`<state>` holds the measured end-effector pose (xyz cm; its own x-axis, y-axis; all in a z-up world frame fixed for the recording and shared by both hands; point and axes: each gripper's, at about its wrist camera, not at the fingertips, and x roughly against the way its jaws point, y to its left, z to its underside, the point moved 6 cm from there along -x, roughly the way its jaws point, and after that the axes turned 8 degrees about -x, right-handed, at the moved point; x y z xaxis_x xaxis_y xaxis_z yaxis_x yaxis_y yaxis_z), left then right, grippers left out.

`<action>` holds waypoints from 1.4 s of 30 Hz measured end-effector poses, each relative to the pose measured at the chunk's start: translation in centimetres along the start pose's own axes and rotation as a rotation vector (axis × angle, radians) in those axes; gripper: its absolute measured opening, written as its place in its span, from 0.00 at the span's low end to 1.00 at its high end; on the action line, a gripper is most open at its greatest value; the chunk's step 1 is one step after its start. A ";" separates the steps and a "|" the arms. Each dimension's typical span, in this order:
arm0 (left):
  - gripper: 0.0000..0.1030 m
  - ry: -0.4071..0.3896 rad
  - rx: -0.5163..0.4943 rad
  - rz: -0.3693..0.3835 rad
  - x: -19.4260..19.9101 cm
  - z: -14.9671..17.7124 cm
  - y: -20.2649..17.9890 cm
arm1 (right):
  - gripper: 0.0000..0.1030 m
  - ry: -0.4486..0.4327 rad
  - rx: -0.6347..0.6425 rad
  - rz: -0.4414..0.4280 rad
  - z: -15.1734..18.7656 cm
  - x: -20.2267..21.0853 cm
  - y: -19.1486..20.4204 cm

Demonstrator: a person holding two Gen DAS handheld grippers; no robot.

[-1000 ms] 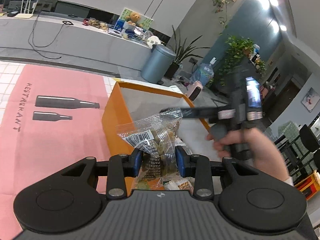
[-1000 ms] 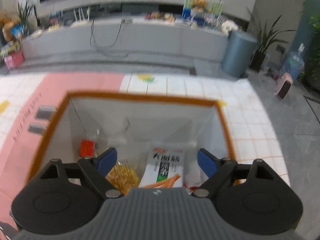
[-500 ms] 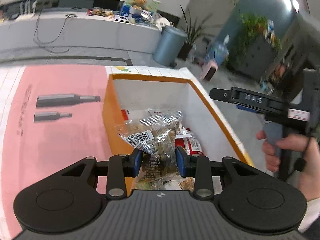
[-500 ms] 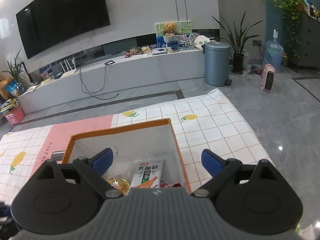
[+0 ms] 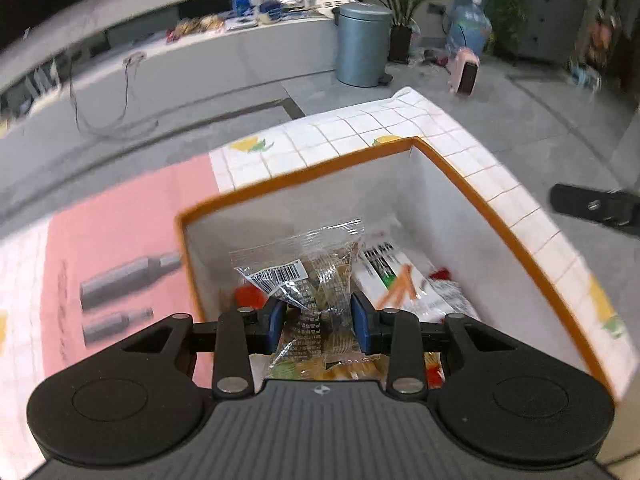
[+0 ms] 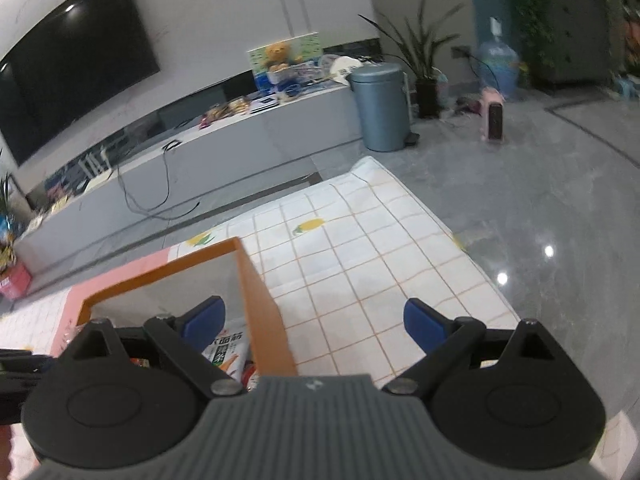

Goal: Organize snacks
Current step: 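Open the right tool to drop the white pack into the box, then lower the clear snack bag into the box and open the left tool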

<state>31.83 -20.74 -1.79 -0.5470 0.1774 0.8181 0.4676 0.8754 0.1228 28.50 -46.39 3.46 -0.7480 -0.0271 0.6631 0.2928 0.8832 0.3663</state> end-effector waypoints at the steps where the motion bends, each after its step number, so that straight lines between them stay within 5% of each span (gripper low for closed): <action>1: 0.38 0.005 -0.013 -0.012 -0.6 -0.3 -0.2 | 0.91 0.002 -0.015 0.006 -0.1 -0.2 -0.2; 9: 0.41 0.032 0.106 0.034 -4.1 -2.2 0.5 | 0.91 0.018 0.019 -0.027 -0.3 -0.7 0.7; 11: 0.69 -0.001 0.137 0.025 -3.9 -2.2 1.0 | 0.91 0.028 0.021 -0.038 -0.2 -0.8 0.9; 13: 0.82 -0.019 0.125 0.018 -3.4 -2.2 1.1 | 0.91 0.024 0.022 -0.028 -0.2 -0.7 1.0; 24: 0.81 0.023 0.219 0.077 -1.9 -0.9 1.9 | 0.91 0.030 0.027 -0.007 0.0 -0.6 1.4; 42: 0.81 -0.095 0.168 0.050 5.8 2.5 0.0 | 0.91 0.026 0.109 -0.002 1.5 0.7 3.6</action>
<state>26.93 -18.56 1.55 -0.5924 0.2573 0.7635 0.3776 0.9258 -0.0190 28.16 -42.54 4.25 -0.7326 -0.0399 0.6795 0.2237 0.9287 0.2957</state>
